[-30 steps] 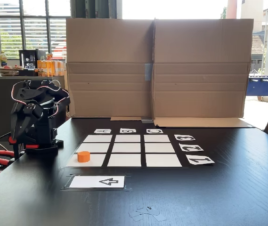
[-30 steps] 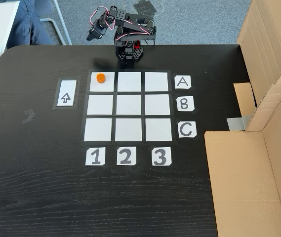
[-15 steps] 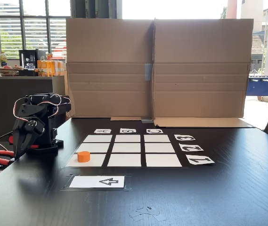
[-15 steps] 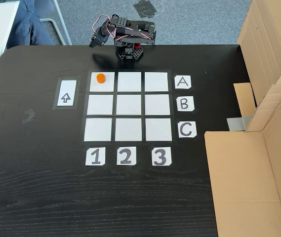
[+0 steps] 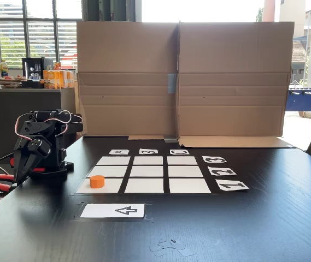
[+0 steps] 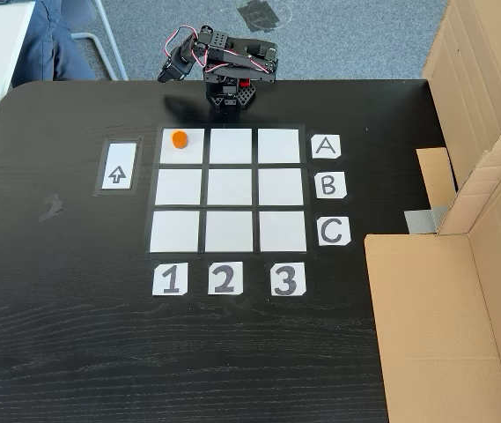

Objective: Pick up the round, orange token and place it in the grid on square A1.

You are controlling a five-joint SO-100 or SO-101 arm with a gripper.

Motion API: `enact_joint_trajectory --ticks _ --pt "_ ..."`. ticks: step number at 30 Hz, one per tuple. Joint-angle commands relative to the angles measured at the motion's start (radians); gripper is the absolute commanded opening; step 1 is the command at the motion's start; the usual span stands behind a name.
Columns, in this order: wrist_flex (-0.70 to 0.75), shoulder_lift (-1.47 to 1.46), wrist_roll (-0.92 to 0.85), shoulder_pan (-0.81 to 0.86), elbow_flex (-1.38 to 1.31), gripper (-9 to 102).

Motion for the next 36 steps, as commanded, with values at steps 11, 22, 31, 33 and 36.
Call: enact_joint_trajectory --ticks 11,22,31,33,36 --pt "0.055 0.089 -0.005 0.015 0.002 0" --pt "0.057 0.087 -0.006 0.017 0.002 0" --pt "0.057 0.086 -0.006 0.017 0.002 0" --pt "0.057 0.086 -0.006 0.017 0.002 0" --pt "0.057 0.086 -0.006 0.017 0.002 0"
